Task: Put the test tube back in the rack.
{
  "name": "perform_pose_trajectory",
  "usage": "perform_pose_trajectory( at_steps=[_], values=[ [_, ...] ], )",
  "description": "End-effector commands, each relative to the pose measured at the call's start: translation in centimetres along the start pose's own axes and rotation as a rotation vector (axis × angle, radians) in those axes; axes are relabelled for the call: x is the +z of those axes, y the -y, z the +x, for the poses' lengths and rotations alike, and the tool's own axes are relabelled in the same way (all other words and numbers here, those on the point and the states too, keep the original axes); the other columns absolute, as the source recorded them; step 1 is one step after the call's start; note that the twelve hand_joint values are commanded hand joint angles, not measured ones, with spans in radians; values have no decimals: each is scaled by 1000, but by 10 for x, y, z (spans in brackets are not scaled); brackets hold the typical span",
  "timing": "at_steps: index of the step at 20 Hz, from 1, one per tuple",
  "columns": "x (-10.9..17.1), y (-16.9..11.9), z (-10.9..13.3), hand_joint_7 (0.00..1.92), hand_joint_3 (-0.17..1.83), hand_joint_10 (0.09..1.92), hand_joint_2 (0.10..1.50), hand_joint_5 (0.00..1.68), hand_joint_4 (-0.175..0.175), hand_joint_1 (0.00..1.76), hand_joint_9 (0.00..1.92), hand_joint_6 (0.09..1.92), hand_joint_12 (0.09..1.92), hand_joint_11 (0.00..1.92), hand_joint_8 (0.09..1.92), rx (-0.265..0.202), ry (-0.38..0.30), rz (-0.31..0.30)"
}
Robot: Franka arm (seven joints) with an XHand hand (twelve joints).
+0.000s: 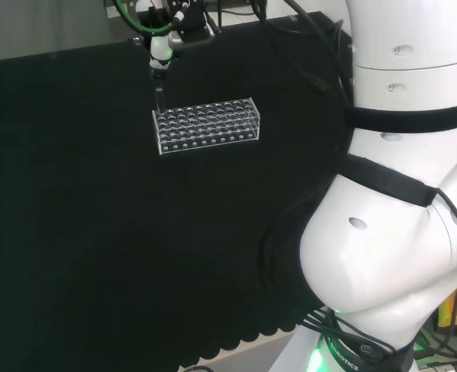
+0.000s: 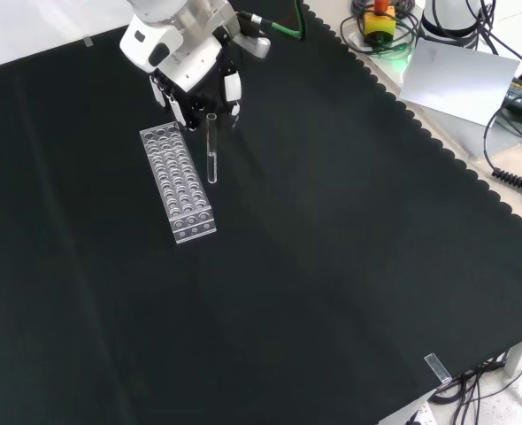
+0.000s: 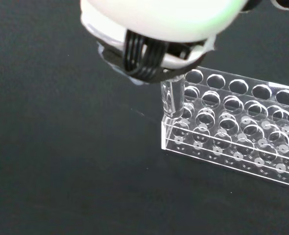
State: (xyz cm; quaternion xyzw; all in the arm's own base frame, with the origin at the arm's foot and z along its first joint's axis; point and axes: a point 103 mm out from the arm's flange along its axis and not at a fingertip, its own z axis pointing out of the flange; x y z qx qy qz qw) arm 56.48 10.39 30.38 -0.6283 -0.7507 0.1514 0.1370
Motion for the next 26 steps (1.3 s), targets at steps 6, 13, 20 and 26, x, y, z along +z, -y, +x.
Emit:
perform_pose_trajectory(
  at_steps=[6, 13, 20, 26],
  values=[
    [14, -12, -14, 1840, 698, 473, 596, 1397, -175, 1235, 1633, 448, 966, 1164, 311, 24, 21, 15],
    [16, -19, -17, 1840, 698, 474, 596, 1397, -175, 1235, 1632, 448, 966, 1163, 312, 37, 31, 19],
    [20, -27, -20, 1840, 699, 474, 596, 1397, -175, 1235, 1631, 448, 966, 1162, 312, 45, 25, 33],
    [23, -33, -23, 1840, 699, 475, 596, 1397, -175, 1235, 1631, 448, 966, 1161, 312, 52, 28, 44]
  ],
)
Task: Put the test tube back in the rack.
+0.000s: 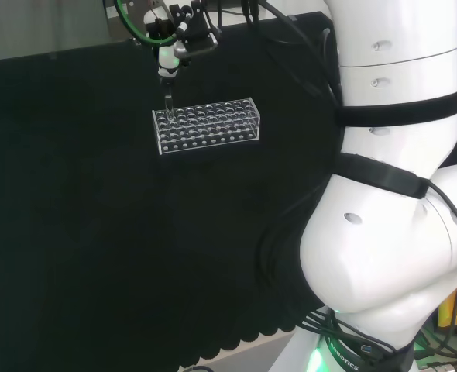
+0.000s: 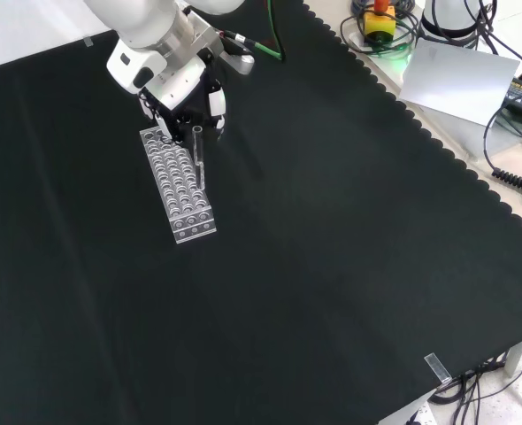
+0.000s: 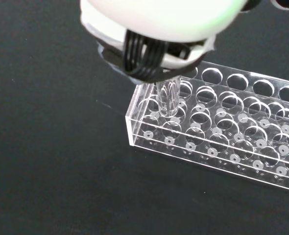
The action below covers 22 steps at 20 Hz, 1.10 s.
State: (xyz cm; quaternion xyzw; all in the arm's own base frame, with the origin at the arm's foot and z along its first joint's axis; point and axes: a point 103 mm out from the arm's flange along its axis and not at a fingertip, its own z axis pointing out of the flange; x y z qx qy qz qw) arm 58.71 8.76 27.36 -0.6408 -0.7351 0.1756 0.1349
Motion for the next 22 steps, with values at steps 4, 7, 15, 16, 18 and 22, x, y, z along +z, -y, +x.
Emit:
perform_pose_trajectory(
  at_steps=[4, 7, 15, 16, 18, 22],
  values=[
    [5, -7, -3, 1840, 699, 475, 596, 1397, -175, 1235, 1631, 448, 966, 1161, 312, 5, 0, 13],
    [6, -8, -4, 1840, 699, 475, 596, 1397, -175, 1235, 1630, 448, 965, 1160, 312, 7, 2, 15],
    [11, -15, -6, 1840, 699, 476, 596, 1397, -175, 1235, 1630, 448, 965, 1160, 313, 7, 1, 30],
    [12, -16, -7, 1840, 699, 476, 596, 1397, -175, 1235, 1630, 448, 965, 1160, 313, 7, -1, 25],
    [14, -19, -8, 1840, 699, 476, 596, 1397, -175, 1235, 1629, 448, 965, 1160, 313, 7, 1, 24],
    [21, -30, -15, 1840, 698, 476, 596, 1396, -175, 1235, 1629, 448, 965, 1159, 313, 0, -1, 28]
  ],
)
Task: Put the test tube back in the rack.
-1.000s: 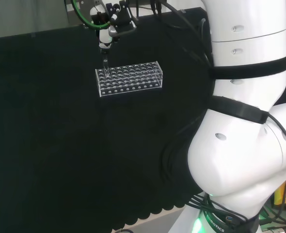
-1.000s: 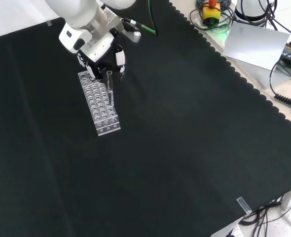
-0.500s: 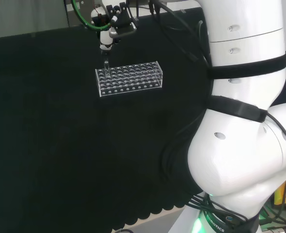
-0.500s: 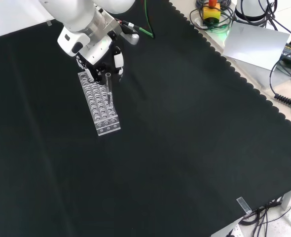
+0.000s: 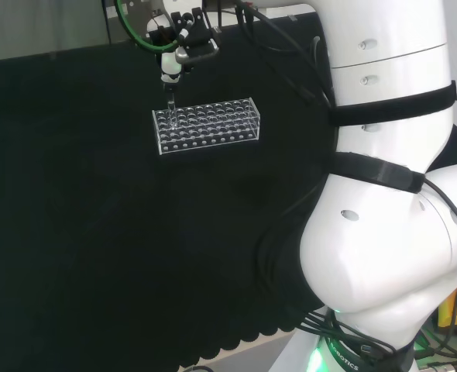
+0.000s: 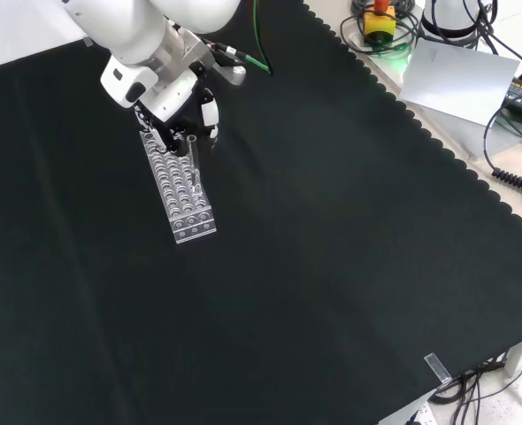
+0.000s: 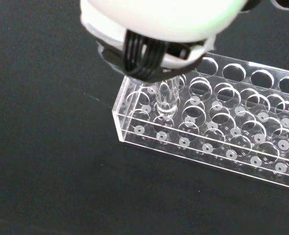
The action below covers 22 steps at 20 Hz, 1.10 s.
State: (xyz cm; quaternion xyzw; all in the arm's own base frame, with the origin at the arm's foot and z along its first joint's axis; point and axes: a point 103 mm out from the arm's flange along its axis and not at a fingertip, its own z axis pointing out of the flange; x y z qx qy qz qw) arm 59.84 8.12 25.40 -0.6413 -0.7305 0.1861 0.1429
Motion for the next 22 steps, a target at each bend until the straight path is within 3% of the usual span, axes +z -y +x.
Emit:
perform_pose_trajectory(
  at_steps=[1, 22],
  values=[
    [7, -12, -7, 1840, 698, 477, 596, 1396, -175, 1235, 1629, 448, 965, 1159, 313, -3, 6, -6],
    [13, -14, -7, 1839, 698, 479, 597, 1396, -175, 1235, 1628, 449, 962, 1159, 314, -32, 8, 9]
  ],
)
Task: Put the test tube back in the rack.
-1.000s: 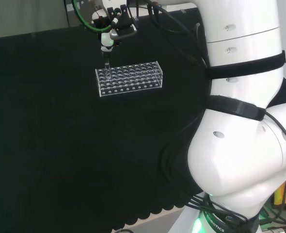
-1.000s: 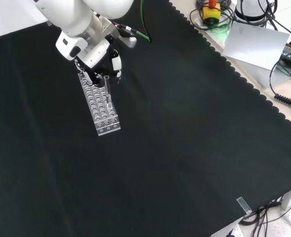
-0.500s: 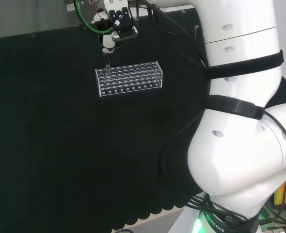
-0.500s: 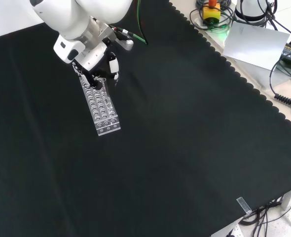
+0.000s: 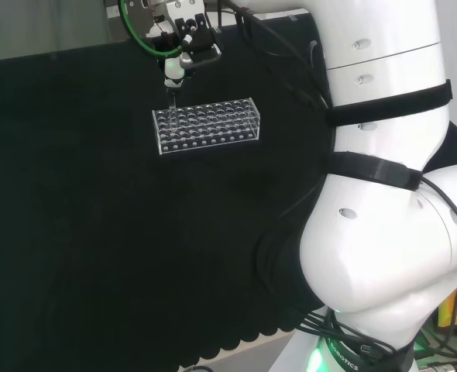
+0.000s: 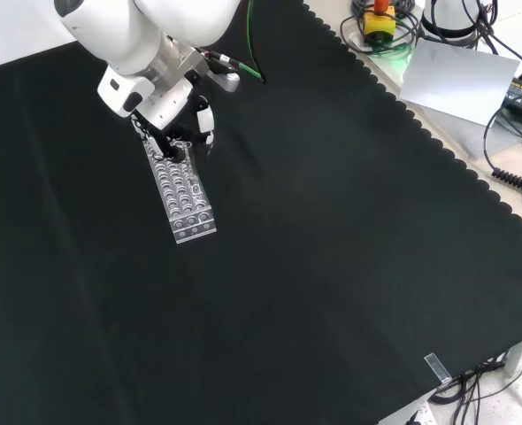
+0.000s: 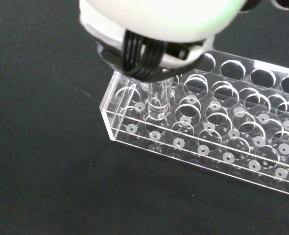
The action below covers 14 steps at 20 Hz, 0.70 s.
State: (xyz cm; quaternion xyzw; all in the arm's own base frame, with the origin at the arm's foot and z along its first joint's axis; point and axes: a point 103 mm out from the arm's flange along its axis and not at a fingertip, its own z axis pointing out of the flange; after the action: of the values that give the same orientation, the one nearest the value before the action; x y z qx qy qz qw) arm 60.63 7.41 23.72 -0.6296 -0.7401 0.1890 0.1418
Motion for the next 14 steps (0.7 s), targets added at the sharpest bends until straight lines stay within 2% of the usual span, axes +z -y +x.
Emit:
perform_pose_trajectory(
  at_steps=[1, 14],
  values=[
    [1, -1, 1, 1839, 698, 479, 597, 1396, -175, 1235, 1628, 449, 962, 1158, 314, -5, -5, 7],
    [9, -7, 6, 1839, 697, 480, 597, 1395, -175, 1235, 1626, 450, 960, 1158, 315, -8, -7, 23]
  ],
)
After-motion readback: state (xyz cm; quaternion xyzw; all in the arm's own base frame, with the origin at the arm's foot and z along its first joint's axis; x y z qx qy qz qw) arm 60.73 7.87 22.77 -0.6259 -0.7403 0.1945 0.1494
